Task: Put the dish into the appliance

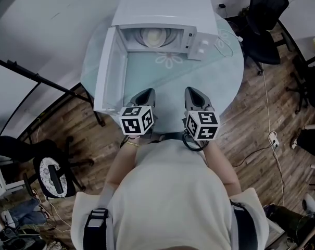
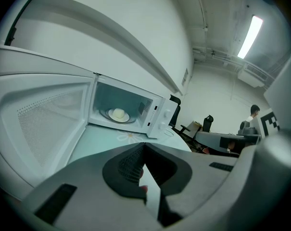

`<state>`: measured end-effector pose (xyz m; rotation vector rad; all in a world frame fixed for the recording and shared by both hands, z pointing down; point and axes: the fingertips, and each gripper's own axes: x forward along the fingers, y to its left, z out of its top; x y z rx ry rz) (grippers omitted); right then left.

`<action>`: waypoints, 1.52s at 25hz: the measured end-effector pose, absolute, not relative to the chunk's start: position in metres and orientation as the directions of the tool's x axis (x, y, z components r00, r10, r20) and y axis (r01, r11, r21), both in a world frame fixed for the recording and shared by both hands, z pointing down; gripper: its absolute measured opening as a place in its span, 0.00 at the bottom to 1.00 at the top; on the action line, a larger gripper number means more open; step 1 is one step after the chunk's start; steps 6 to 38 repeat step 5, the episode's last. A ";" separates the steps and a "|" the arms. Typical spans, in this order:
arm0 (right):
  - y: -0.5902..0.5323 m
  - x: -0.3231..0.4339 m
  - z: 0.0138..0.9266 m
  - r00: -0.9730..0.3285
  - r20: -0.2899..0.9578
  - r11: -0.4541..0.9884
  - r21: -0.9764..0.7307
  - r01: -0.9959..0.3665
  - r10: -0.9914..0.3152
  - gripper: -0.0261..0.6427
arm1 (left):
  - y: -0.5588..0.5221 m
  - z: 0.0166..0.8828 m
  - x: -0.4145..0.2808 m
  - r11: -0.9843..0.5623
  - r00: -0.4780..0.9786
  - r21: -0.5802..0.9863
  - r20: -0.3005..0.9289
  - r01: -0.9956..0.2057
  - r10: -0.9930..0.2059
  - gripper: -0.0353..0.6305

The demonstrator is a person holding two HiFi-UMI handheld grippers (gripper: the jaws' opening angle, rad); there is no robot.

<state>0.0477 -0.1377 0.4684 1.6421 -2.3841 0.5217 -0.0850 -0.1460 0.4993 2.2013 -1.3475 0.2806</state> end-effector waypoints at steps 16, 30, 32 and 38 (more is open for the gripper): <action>-0.138 0.047 0.467 -0.367 0.356 0.330 -0.163 -0.930 -0.859 0.05 | -0.147 0.501 -0.086 -0.354 0.481 0.341 0.442 -0.871 -0.757 0.06; -0.138 0.047 0.467 -0.367 0.356 0.330 -0.163 -0.930 -0.859 0.05 | -0.147 0.501 -0.086 -0.354 0.481 0.341 0.442 -0.871 -0.757 0.06; -0.138 0.047 0.467 -0.367 0.356 0.330 -0.163 -0.930 -0.859 0.05 | -0.147 0.501 -0.086 -0.354 0.481 0.341 0.442 -0.871 -0.757 0.06; -0.138 0.047 0.467 -0.367 0.356 0.330 -0.163 -0.930 -0.859 0.05 | -0.147 0.501 -0.086 -0.354 0.481 0.341 0.442 -0.871 -0.757 0.06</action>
